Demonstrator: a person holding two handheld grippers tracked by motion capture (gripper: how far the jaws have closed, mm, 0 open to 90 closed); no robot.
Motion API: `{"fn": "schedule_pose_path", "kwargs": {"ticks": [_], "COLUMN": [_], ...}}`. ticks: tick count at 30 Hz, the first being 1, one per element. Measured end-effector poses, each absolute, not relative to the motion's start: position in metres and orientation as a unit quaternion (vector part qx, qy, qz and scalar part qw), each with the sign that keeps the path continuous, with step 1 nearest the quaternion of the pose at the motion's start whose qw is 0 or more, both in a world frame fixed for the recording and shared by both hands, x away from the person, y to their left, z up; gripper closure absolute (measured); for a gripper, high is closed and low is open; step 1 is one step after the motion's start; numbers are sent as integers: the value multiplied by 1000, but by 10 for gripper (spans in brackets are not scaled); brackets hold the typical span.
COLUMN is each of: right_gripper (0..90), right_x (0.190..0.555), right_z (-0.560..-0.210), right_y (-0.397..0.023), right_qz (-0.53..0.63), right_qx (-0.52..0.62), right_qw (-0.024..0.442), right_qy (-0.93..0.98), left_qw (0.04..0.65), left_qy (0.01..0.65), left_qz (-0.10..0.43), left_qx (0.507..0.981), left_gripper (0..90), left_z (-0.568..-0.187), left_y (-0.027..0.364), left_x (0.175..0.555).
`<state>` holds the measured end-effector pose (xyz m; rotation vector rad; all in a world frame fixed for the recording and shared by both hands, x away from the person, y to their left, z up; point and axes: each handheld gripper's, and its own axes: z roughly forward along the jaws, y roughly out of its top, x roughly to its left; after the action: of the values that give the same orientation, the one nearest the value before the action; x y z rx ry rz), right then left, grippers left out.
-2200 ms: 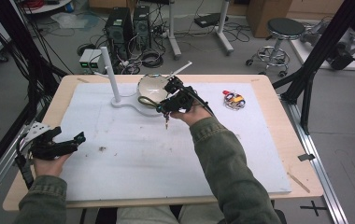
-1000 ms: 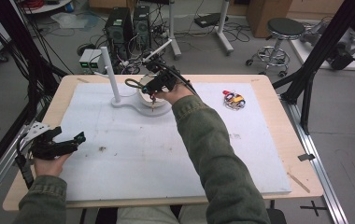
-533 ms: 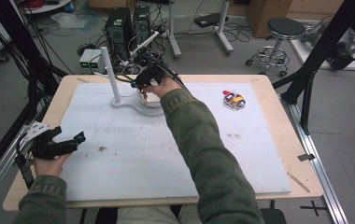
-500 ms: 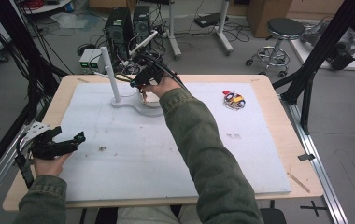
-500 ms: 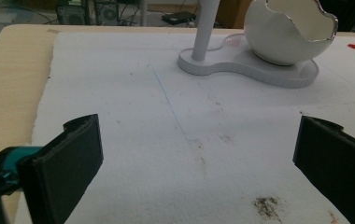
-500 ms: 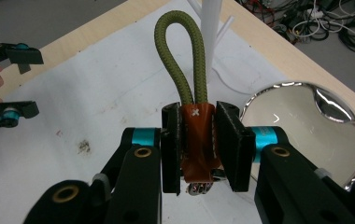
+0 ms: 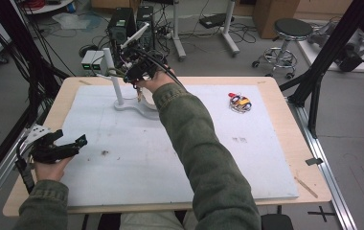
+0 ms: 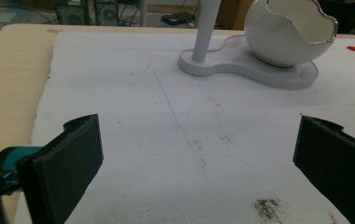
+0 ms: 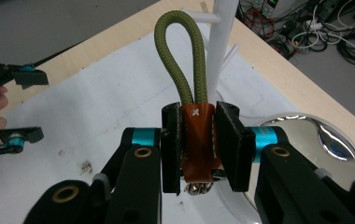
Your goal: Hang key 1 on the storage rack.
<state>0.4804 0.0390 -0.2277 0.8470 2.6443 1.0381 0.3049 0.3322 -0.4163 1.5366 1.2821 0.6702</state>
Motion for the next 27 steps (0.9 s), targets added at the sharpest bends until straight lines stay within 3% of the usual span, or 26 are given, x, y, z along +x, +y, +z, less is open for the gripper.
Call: {"fn": "schedule_pose_path", "kwargs": {"ticks": [27], "right_gripper": [719], "right_x": [496], "right_z": [-243], "right_y": [53], "right_qz": [360], "right_qx": [302], "right_qw": [82], "right_qy": [879], "left_qw": [493], "left_qy": [529], "left_qz": [275], "left_qx": [633], "left_gripper": [20], "left_z": [-417], "left_y": [332], "left_x": [306]}}
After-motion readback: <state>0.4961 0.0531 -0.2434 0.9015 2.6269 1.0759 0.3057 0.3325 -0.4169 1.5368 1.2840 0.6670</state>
